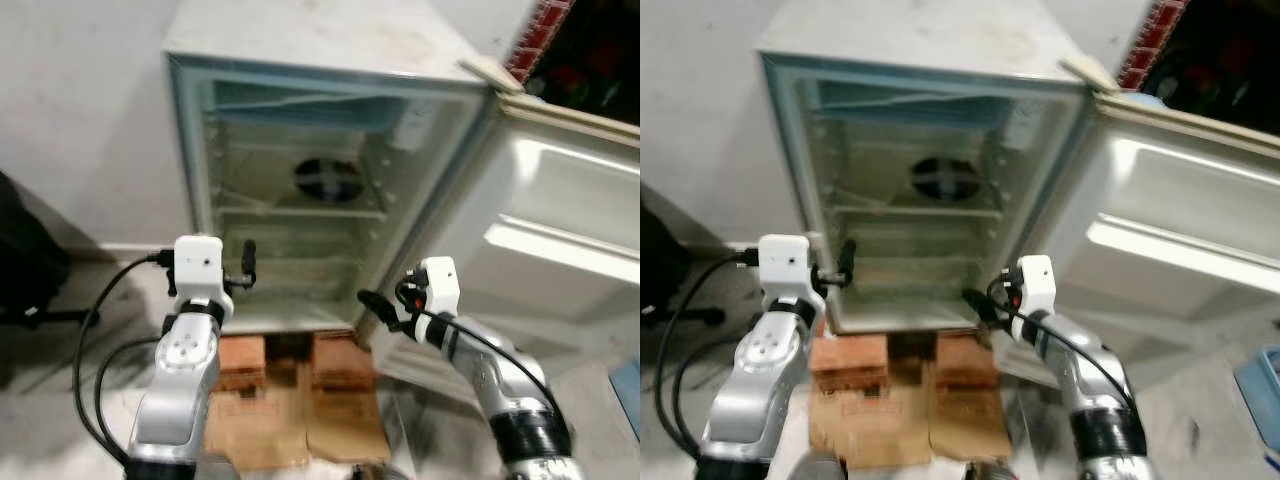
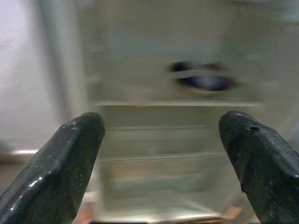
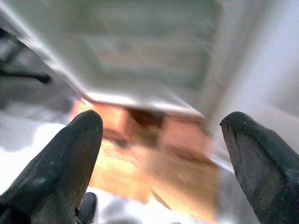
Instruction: Restocking fridge
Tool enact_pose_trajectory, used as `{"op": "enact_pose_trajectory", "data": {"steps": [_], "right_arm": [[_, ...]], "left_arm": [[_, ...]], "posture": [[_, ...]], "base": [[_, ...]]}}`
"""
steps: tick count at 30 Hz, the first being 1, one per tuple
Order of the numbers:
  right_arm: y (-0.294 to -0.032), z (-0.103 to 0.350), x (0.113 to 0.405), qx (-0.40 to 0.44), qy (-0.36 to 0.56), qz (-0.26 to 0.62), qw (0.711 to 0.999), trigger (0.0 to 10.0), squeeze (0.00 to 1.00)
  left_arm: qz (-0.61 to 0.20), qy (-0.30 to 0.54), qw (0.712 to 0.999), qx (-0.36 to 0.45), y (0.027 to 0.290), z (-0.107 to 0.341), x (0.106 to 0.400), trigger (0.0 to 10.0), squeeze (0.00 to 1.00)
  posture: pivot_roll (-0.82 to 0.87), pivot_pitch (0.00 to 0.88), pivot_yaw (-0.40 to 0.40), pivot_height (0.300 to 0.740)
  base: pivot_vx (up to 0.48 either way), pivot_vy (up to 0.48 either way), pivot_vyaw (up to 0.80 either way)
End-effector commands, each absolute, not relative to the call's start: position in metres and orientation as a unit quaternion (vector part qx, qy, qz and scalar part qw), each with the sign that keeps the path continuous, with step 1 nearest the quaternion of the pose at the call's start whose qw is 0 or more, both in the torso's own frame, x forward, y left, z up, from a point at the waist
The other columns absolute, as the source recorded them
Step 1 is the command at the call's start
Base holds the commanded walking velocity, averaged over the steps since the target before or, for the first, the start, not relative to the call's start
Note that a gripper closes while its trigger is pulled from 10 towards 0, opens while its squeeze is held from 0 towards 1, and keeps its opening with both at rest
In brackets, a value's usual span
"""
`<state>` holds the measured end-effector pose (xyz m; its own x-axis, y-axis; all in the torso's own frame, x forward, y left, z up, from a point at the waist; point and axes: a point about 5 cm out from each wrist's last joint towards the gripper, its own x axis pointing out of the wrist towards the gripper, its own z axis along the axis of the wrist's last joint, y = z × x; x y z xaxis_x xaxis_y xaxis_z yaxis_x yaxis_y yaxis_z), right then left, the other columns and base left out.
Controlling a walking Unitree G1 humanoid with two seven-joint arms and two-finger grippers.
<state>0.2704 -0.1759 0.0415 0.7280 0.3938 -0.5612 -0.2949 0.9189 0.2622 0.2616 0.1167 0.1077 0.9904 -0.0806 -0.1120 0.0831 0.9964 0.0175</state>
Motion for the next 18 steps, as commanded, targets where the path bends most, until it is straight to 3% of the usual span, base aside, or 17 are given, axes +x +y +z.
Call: {"op": "enact_pose_trajectory", "data": {"steps": [1, 18], "right_arm": [[-0.173, 0.045, 0.274, 0.08, 0.319, 0.186, 0.926, 10.0, 0.0], [-0.208, 0.047, 0.284, 0.022, 0.329, 0.121, 0.936, 10.0, 0.0]], "left_arm": [[-0.044, 0.052, 0.997, 0.024, 0.122, 0.109, 0.262, 10.0, 0.0], [-0.052, 0.057, 0.997, 0.032, 0.126, 0.109, 0.262, 10.0, 0.0]], "posture": [[0.08, 0.0, -0.089, 0.74], [0.07, 0.0, -0.074, 0.74]], "base": [[0.0, -0.48, 0.0], [0.0, -0.48, 0.0]]}}
